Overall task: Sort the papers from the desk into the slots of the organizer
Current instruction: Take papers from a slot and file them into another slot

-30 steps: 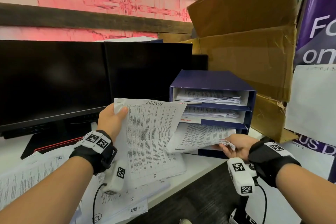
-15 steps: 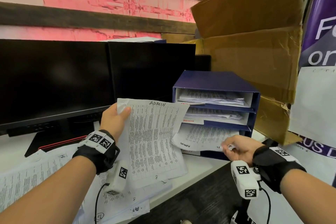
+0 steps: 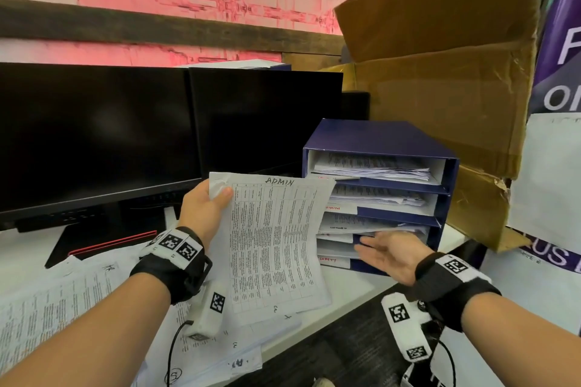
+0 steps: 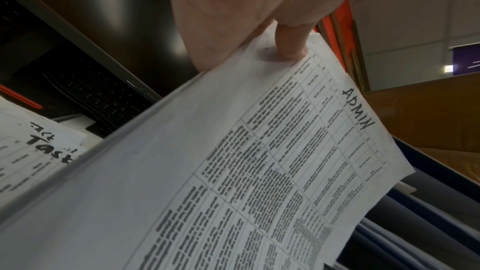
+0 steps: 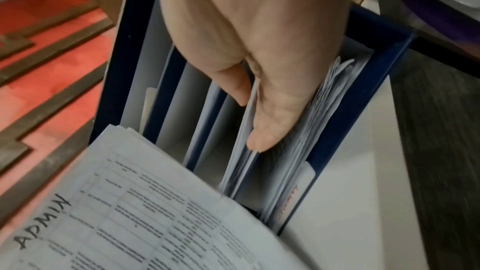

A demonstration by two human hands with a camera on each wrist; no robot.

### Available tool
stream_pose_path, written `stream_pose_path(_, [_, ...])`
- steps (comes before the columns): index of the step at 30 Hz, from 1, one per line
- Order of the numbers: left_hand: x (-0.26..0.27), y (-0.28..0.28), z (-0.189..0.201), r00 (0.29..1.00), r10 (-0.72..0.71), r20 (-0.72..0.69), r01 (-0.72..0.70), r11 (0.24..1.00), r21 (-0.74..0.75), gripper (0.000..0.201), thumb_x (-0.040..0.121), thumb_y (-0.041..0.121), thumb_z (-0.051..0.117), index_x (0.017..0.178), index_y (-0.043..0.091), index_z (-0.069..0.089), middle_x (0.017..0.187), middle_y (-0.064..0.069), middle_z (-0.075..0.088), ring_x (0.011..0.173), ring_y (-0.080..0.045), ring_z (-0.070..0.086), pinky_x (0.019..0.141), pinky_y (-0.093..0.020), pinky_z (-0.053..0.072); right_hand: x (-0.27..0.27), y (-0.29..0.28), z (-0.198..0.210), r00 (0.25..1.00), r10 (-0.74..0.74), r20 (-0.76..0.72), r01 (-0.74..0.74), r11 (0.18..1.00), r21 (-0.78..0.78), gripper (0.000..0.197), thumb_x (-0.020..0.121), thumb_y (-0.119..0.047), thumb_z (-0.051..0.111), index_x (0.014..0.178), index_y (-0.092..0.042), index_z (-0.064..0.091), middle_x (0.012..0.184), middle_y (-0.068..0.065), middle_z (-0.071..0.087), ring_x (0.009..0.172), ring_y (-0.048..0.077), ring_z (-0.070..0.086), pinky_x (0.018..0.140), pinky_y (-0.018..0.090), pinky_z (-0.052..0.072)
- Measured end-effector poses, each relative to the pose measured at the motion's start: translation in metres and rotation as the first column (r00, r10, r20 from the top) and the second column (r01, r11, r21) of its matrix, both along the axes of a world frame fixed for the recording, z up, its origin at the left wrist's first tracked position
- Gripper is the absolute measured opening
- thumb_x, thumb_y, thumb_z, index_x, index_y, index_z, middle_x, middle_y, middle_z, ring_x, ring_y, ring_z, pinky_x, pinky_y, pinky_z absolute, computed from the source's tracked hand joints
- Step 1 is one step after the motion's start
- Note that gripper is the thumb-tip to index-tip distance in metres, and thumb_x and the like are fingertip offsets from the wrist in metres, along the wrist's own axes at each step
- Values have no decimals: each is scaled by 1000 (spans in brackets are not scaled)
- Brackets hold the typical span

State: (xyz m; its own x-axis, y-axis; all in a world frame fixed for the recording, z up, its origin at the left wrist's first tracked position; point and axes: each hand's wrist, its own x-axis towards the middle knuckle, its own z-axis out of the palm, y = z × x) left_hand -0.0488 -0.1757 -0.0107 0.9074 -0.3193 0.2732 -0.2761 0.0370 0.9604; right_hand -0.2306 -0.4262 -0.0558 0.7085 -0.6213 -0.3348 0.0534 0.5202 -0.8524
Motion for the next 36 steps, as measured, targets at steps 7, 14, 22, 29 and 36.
stream_pose_path(7, [-7, -5, 5, 999, -51, 7, 51, 999, 8, 18, 97, 17, 51, 108, 15, 65, 101, -3, 72, 91, -20, 70, 80, -37, 56, 10, 3, 4, 996, 74, -51, -81, 986, -145, 39, 100, 3, 37, 139, -3, 38, 136, 11, 51, 125, 34, 52, 107, 53, 39])
stream_pose_path(14, [-19, -32, 10, 996, -91, 25, 90, 995, 32, 17, 96, 24, 54, 105, 18, 66, 100, -1, 73, 91, -19, 70, 85, -44, 56, -14, 17, 21, 887, 450, -107, -449, 781, -434, 40, 87, -26, 65, 124, -14, 57, 121, 8, 68, 110, 25, 65, 86, 35, 56])
stream_pose_path(22, [-41, -77, -17, 966, -198, -167, 239, 932, 272, 12, 93, 22, 58, 93, 13, 65, 99, -11, 70, 82, -25, 65, 74, -38, 55, -43, -13, 0, 976, 169, -138, -206, 922, -328, 35, 97, -12, 53, 131, -6, 55, 117, 14, 69, 106, 35, 66, 100, 54, 46])
stream_pose_path(29, [-51, -96, -33, 867, -362, -341, 485, 769, 416, 25, 92, 22, 55, 103, 1, 64, 102, -19, 71, 96, -38, 68, 86, -55, 54, -54, -43, 9, 930, -5, -367, -131, 929, -345, 38, 90, -14, 63, 125, -1, 57, 129, 17, 60, 120, 37, 55, 106, 49, 42])
stream_pose_path(36, [-52, -102, -22, 833, -338, -439, 463, 859, 218, 26, 95, 20, 55, 109, -2, 60, 104, -22, 69, 96, -37, 67, 89, -57, 51, -49, -72, 17, 923, -34, -382, -114, 927, -358, 62, 76, -32, 75, 128, -5, 57, 122, 13, 66, 111, 34, 62, 104, 50, 44])
